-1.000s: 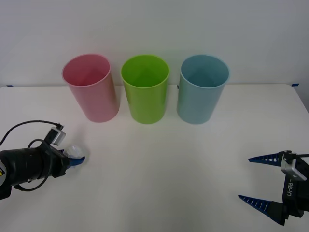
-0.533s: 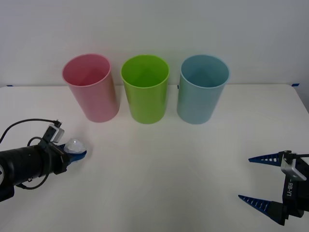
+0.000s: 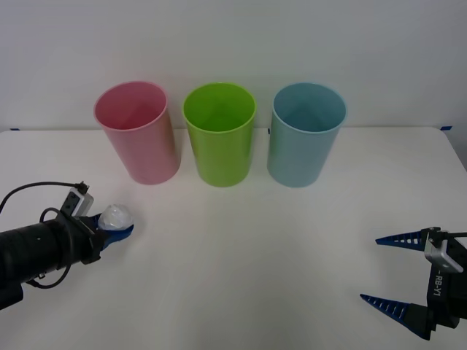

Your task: Put cans in the blue bin and PET bottles in the pink bin and trash in the green bin.

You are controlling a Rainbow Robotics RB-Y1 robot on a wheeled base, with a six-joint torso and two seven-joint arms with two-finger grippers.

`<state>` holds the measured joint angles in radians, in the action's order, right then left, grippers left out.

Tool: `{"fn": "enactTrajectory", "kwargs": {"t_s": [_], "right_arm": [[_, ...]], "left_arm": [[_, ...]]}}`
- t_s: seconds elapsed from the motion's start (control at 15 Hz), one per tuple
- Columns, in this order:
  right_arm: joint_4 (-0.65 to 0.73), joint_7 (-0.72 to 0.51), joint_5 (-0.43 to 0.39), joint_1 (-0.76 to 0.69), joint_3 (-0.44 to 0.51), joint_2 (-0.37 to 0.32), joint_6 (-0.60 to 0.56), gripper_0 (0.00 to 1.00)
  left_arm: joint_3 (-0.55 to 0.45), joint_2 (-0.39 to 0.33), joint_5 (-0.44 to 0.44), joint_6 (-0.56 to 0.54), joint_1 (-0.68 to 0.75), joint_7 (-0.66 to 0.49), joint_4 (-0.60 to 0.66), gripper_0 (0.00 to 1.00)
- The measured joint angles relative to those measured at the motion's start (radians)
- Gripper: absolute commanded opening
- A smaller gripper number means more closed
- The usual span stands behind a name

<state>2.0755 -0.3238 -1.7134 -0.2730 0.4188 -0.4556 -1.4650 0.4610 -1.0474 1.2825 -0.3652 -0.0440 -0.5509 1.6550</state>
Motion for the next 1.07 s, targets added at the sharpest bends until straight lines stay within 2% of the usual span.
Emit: {"fn": "enactTrajectory", "kwargs": {"t_s": [0.2, 0.27, 0.4, 0.53, 0.73, 0.87, 1.07], "right_arm": [[0.0, 0.0, 0.0, 0.0, 0.0, 0.0, 0.0, 1.0], [0.0, 0.0, 0.0, 0.0, 0.0, 0.0, 0.0, 1.0], [0.0, 0.0, 0.0, 0.0, 0.0, 0.0, 0.0, 1.0], [0.0, 0.0, 0.0, 0.0, 0.0, 0.0, 0.0, 1.0], [0.0, 0.0, 0.0, 0.0, 0.0, 0.0, 0.0, 1.0], [0.0, 0.0, 0.0, 0.0, 0.0, 0.0, 0.0, 1.0], [0.0, 0.0, 0.0, 0.0, 0.0, 0.0, 0.0, 1.0]], "left_arm": [[-0.032, 0.004, -0.145, -0.025, 0.027, 0.165, 0.0, 0.0], [-0.068, 0.017, -0.179, -0.067, 0.046, 0.21, 0.0, 0.0], [-0.193, 0.091, -0.2, -0.204, 0.102, 0.287, 0.0, 0.0], [-0.291, 0.158, -0.197, -0.326, 0.135, 0.305, 0.0, 0.0], [-0.365, 0.217, -0.214, -0.41, 0.155, 0.314, 0.001, 0.0], [-0.398, 0.237, -0.229, -0.429, 0.168, 0.299, 0.033, 0.0], [-0.433, 0.237, -0.245, -0.382, 0.209, 0.271, 0.118, 0.0]]}}
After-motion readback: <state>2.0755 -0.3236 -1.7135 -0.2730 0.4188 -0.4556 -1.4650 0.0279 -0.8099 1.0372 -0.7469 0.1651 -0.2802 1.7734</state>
